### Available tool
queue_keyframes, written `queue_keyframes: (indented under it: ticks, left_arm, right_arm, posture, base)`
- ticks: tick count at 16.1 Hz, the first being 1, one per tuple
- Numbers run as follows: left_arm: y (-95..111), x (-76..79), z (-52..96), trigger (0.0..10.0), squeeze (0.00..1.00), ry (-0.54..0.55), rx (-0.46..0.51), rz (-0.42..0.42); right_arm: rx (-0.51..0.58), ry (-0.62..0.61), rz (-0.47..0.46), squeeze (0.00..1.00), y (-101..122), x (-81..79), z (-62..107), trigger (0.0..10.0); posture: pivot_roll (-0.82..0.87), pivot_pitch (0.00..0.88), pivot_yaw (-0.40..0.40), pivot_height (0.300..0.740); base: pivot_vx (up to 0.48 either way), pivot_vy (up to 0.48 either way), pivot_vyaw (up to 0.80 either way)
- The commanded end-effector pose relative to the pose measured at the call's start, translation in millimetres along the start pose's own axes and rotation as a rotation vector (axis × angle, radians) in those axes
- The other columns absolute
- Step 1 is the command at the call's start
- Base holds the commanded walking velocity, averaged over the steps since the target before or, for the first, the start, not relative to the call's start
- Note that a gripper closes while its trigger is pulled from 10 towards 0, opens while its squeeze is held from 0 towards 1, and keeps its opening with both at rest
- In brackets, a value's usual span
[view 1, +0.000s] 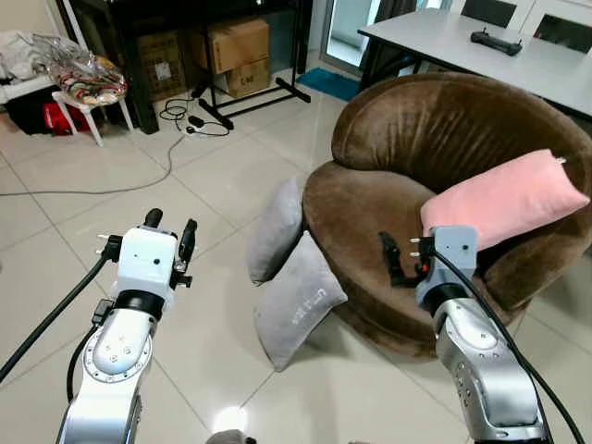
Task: Move the pillow to the sofa from floor
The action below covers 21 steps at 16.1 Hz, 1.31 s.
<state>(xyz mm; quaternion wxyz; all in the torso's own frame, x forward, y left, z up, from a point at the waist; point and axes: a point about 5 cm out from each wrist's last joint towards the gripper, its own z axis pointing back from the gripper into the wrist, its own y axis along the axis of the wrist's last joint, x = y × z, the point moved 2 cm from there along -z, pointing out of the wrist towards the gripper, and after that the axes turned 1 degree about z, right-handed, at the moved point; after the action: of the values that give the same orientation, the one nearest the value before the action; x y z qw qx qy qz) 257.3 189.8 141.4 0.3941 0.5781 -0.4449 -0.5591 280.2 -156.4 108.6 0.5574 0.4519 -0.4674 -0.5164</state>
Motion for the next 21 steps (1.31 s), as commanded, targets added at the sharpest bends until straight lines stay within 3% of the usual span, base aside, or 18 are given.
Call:
queue_keyframes:
  ticks: [1,5,7,8,9,11,21]
  left_arm:
    - [2.8,1.6,-3.9,10.0,0.0,-0.017,0.019,0.031]
    - [3.6,2.8,-5.8,10.0,0.0,-0.035,0.018,0.042]
    - [3.7,3.4,-6.0,10.0,0.0,-0.039,0.017,0.046]
    - [3.5,3.8,-5.9,10.0,0.0,-0.042,0.017,0.05]
    - [3.4,4.3,-5.6,10.0,0.0,-0.043,0.013,0.054]
    - [2.8,4.9,-5.3,10.0,0.0,-0.049,0.006,0.059]
    - [1.5,6.7,-8.0,10.0,0.0,-0.063,-0.001,0.076]
  right_arm:
    - [-0.007,0.012,0.005,0.0,-3.4,0.1,2.4,10.0]
    - [0.015,0.062,-0.087,0.0,1.1,-8.0,2.3,10.0]
    - [0.012,0.053,-0.043,0.0,0.0,-8.4,0.7,10.0]
    - [0.003,0.017,-0.023,0.0,-2.0,-3.9,0.2,10.0]
    - [-0.002,0.008,-0.085,0.0,-2.6,-1.3,-0.4,10.0]
    - [-0.001,0.027,-0.117,0.0,-1.4,-2.2,-1.6,10.0]
    - [-0.001,-0.005,-0.101,0.0,-0.8,3.5,0.8,10.0]
  posture:
    - [0.05,0.0,-0.017,0.74]
    - [0.05,0.0,-0.018,0.74]
    - [0.06,0.0,-0.02,0.74]
    - [0.06,0.0,-0.025,0.74]
    - [0.06,0.0,-0.027,0.74]
    - [0.06,0.0,-0.028,0.74]
    - [0.04,0.0,-0.025,0.74]
  base:
    - [0.0,0.0,0.0]
    - [0.31,0.0,0.6]
    - [0.337,0.0,0.64]
    - [0.337,0.0,0.0]
    - [0.337,0.0,0.0]
    - [0.337,0.0,0.0]
    - [0.326,0.0,0.0]
